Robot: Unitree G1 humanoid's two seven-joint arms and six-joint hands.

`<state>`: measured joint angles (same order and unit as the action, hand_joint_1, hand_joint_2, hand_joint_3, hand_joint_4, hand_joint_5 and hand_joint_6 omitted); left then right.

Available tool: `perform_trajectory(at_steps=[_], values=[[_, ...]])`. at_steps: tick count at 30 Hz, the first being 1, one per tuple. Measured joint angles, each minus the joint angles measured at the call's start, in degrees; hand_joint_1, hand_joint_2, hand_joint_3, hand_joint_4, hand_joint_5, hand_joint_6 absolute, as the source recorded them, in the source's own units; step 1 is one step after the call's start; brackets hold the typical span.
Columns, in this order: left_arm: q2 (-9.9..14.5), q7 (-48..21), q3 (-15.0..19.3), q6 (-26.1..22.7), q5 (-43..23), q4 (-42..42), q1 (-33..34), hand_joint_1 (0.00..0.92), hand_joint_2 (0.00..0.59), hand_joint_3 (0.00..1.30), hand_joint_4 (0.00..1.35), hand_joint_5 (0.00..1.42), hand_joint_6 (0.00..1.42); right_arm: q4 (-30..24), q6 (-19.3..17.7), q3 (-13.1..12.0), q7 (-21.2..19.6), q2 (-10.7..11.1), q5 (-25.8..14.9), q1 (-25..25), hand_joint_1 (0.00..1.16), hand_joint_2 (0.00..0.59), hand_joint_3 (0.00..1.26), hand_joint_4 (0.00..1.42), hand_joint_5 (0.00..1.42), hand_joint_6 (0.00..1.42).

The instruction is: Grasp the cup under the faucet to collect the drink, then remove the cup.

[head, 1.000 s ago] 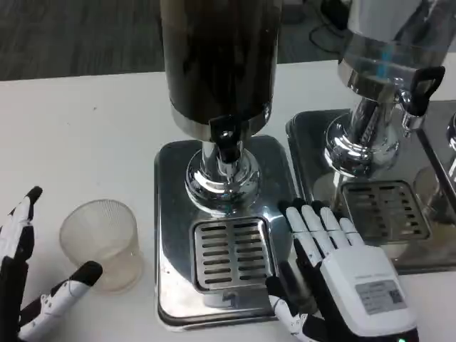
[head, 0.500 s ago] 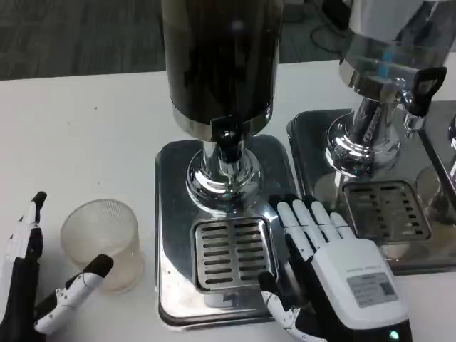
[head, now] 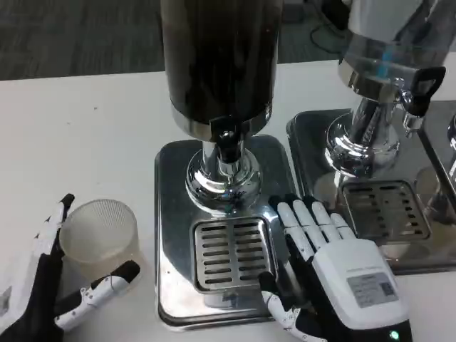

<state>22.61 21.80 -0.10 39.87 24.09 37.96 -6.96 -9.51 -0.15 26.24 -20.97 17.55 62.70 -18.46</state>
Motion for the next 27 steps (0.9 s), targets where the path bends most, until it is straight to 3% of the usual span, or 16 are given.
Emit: perform_trajectory(at_steps=[11,17,22,27], values=[[0.00,0.72,-1.52,0.29,0.78,3.64,3.65,0.292,0.036,0.00,0.00,0.11,0.05,-0.12,0.13,0.01,0.17,-0.05,-0.14,-0.15,0.32,0.430,0.03,0.00,0.00,0.06],[0.00,2.78,-2.28,2.39,1.28,4.70,4.76,0.335,0.049,0.00,0.01,0.26,0.27,-0.29,0.40,0.01,0.18,-0.46,-0.13,-0.72,0.32,0.430,0.05,0.00,0.00,0.07],[0.14,4.62,-2.47,4.16,1.34,6.19,5.31,0.394,0.066,0.10,0.18,0.47,0.57,-0.29,0.62,0.03,0.21,-0.65,-0.12,-0.77,0.32,0.430,0.05,0.00,0.00,0.08],[0.60,6.80,-2.84,5.52,1.37,7.80,6.00,0.431,0.095,0.32,0.45,0.70,0.76,-0.29,0.64,0.04,0.44,-0.76,-0.12,-0.77,0.32,0.430,0.05,0.00,0.00,0.08]])
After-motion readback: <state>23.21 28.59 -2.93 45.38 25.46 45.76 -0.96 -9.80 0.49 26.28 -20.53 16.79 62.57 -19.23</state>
